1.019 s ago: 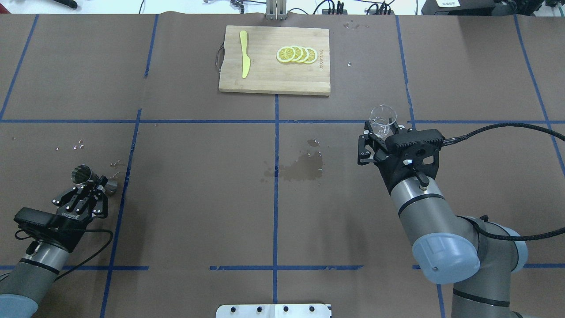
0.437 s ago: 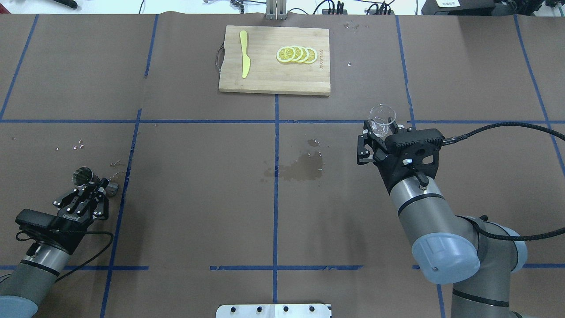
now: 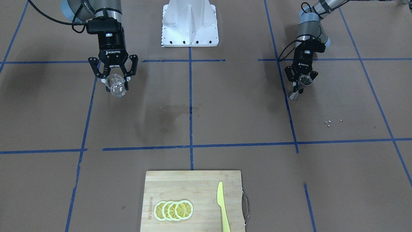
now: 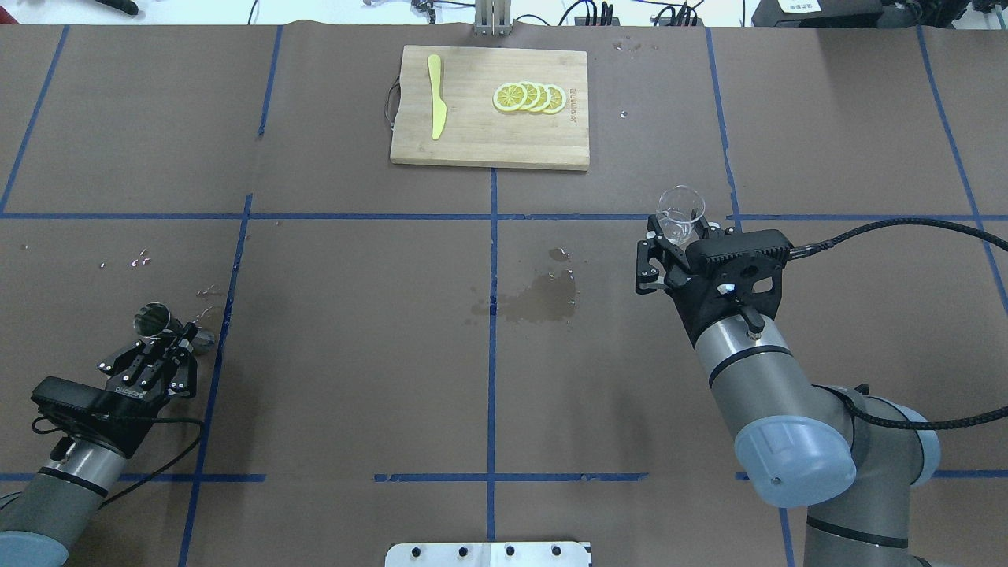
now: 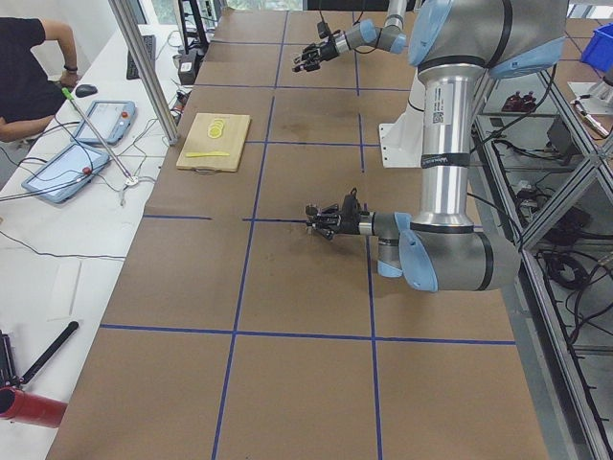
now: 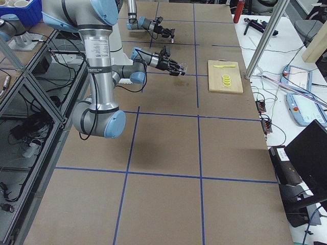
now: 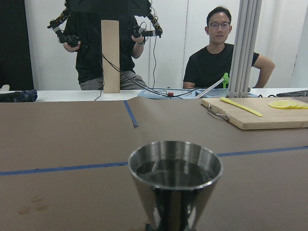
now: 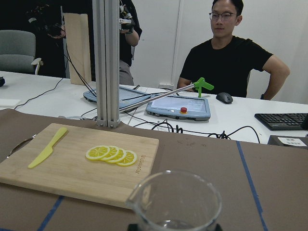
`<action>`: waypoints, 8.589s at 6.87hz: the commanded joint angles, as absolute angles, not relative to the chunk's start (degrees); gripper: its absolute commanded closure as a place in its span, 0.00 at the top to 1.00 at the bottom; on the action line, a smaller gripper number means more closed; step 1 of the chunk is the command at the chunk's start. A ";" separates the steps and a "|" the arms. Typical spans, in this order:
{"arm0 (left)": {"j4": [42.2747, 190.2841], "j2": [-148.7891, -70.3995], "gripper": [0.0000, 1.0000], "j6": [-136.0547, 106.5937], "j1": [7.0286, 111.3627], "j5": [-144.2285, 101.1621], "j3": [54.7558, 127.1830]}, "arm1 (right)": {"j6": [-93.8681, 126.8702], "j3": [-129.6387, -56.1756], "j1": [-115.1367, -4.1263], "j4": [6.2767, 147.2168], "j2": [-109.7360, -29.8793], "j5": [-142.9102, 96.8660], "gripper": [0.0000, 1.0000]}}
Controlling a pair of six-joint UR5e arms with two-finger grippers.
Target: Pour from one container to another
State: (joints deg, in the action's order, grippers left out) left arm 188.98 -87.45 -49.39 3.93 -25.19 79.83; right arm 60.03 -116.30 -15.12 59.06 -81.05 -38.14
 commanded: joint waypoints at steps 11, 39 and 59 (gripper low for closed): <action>188.26 -82.54 1.00 -48.08 3.52 -31.09 84.46 | 60.21 -117.51 -15.03 58.97 -80.95 -38.14 0.00; 134.21 -82.97 1.00 -32.43 75.94 -137.64 95.10 | 60.64 -87.36 -8.36 10.63 -94.75 -33.23 0.02; 134.38 -82.97 1.00 -32.52 75.94 -134.03 95.80 | 59.94 -85.69 -5.54 4.83 -95.01 -31.20 1.00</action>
State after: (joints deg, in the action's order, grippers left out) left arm 134.38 -83.00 -32.52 75.94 -134.03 95.62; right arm 59.94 -85.33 -5.74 4.81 -95.15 -31.27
